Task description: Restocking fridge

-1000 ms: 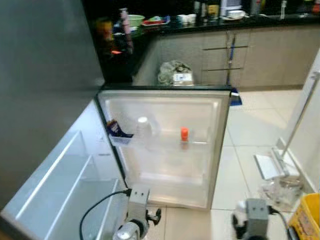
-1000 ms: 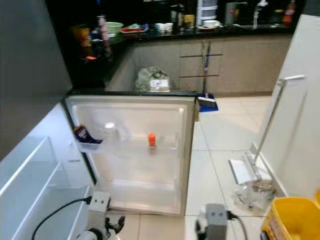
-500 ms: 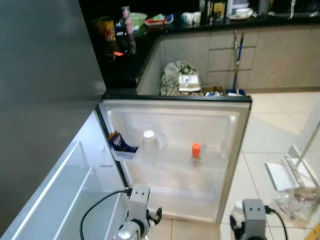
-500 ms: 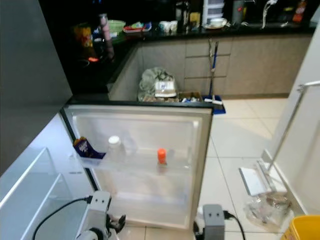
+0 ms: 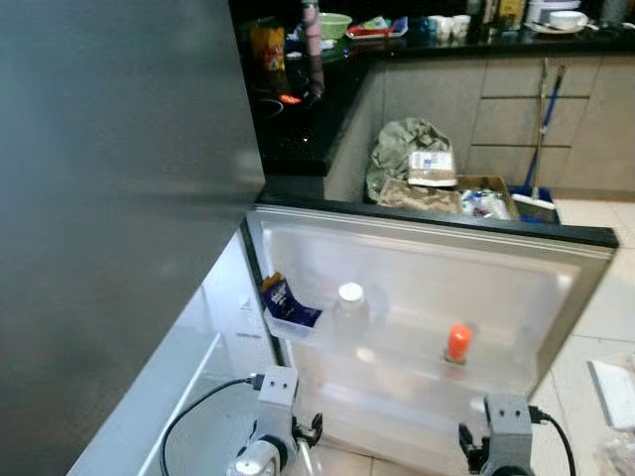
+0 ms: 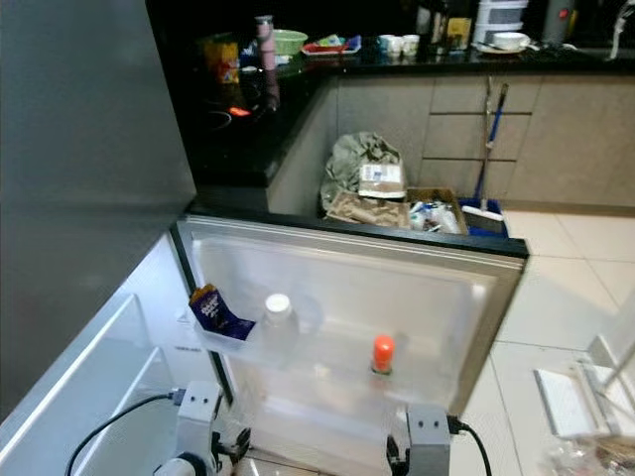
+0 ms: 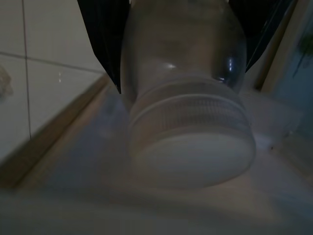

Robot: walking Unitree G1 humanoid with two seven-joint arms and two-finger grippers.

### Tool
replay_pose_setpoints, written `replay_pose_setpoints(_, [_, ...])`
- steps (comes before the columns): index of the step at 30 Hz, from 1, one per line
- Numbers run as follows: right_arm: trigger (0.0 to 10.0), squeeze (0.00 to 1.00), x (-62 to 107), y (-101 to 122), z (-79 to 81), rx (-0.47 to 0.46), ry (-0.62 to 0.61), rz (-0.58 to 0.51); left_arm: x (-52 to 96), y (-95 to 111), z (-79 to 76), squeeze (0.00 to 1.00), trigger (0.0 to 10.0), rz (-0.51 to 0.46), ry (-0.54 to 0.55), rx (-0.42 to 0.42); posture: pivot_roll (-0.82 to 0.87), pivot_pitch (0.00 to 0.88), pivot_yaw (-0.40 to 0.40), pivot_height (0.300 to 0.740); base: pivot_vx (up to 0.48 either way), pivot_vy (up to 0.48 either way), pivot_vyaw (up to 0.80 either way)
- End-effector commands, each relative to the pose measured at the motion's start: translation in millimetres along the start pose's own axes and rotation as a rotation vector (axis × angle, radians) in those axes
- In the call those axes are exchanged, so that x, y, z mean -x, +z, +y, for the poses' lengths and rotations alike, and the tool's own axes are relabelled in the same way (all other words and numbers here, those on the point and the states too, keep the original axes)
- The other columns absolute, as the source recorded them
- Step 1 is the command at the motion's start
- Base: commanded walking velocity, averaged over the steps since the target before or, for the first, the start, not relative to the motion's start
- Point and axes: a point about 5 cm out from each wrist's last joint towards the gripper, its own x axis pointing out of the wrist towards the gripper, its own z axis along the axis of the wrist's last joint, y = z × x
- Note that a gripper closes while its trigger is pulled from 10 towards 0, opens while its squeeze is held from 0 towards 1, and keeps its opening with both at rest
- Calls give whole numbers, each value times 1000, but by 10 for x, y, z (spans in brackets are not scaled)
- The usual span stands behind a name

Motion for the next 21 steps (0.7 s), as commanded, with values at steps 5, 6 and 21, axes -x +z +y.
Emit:
replay_pose_setpoints(5, [10000,0,26,-40,-17,-7,-7,11,18,-58,-12,0,10000,12,-12,-30,-136,107,83,740,0,0,0])
replay_pose_setpoints(6, [10000,0,26,-40,-17,-7,-7,11,18,-58,-12,0,10000,12,-12,-30,-136,107,83,740,0,0,0])
replay_pose_setpoints(21, [10000,0,157,215,560,112,679,28,23,-37,16,0,10000,5,-14,-31,-133,111,86,740,0,0,0])
